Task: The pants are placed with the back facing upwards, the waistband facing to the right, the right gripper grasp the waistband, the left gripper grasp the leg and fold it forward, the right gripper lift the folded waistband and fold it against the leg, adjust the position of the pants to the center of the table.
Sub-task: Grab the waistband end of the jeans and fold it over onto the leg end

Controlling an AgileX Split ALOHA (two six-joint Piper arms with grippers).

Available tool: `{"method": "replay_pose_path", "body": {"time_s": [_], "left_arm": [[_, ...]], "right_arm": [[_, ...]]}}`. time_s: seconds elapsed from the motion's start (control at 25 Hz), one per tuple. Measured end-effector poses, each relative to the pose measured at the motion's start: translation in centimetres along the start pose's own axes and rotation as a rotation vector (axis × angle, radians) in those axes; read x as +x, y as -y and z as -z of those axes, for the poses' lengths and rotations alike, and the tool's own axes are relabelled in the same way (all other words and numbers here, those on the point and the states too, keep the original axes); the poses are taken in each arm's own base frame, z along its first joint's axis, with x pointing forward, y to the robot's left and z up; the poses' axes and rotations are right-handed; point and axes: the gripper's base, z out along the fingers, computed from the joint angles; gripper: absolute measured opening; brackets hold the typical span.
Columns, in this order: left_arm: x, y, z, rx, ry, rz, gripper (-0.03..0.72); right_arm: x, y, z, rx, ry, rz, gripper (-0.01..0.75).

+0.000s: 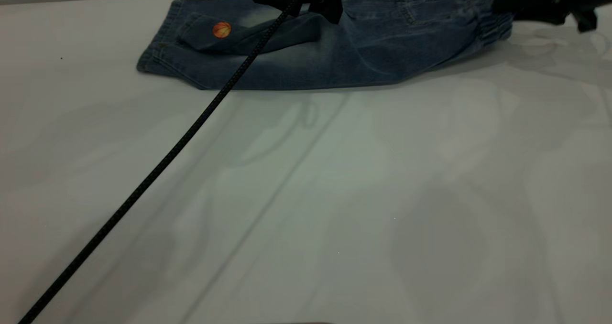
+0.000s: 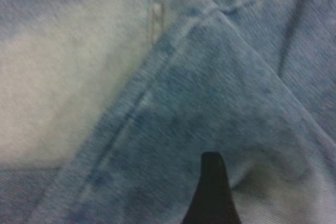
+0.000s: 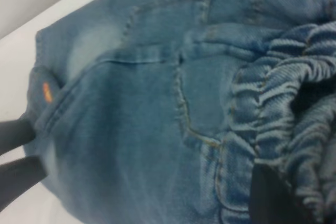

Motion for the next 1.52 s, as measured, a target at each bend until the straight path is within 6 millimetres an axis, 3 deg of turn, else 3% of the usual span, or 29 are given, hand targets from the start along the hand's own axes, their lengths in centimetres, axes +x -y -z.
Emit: {"method": "replay_pose_path", "body": {"time_s": [0.44,0.6,0.72,0.8,0.92,1.04,1.28,1.52], "left_arm": [[2.7,1.0,-4.9,0.017,-0.049,-0.019,0.516],[1.9,2.9,-4.9,0.058,-0.098,-0.056,0.516],[0.4,3.1,-3.6,0.081,-0.184,-0.102,0.516],[-1.2,2.1,-2.0,0.066,-0.242,-0.139,0.516],[-3.9,-1.1,0.6,0.0,-0.275,-0.13,0.516],[-4.7,-4.7,1.9,-0.075,-0.302,-0.097,0.516],[-2.6,-9.6,1.1,-0.139,-0.38,0.008,0.516],[0.6,-10.6,-1.9,-0.145,-0.446,0.035,0.516]], "right_arm": [[-2.9,-6.5,3.9,-0.115,0.039,0.115,0.065],[-3.5,-7.9,4.8,-0.151,0.038,0.143,0.065],[-3.6,-8.1,4.8,-0.158,0.028,0.141,0.065],[-3.5,-8.1,4.8,-0.153,0.018,0.147,0.065],[-3.4,-8.0,4.8,-0.14,0.009,0.155,0.065],[-3.2,-8.4,4.2,-0.132,-0.003,0.173,0.065],[-3.3,-11.8,2.1,-0.171,-0.041,0.247,0.065],[-2.5,-15.2,-0.5,-0.172,-0.084,0.317,0.065]]}}
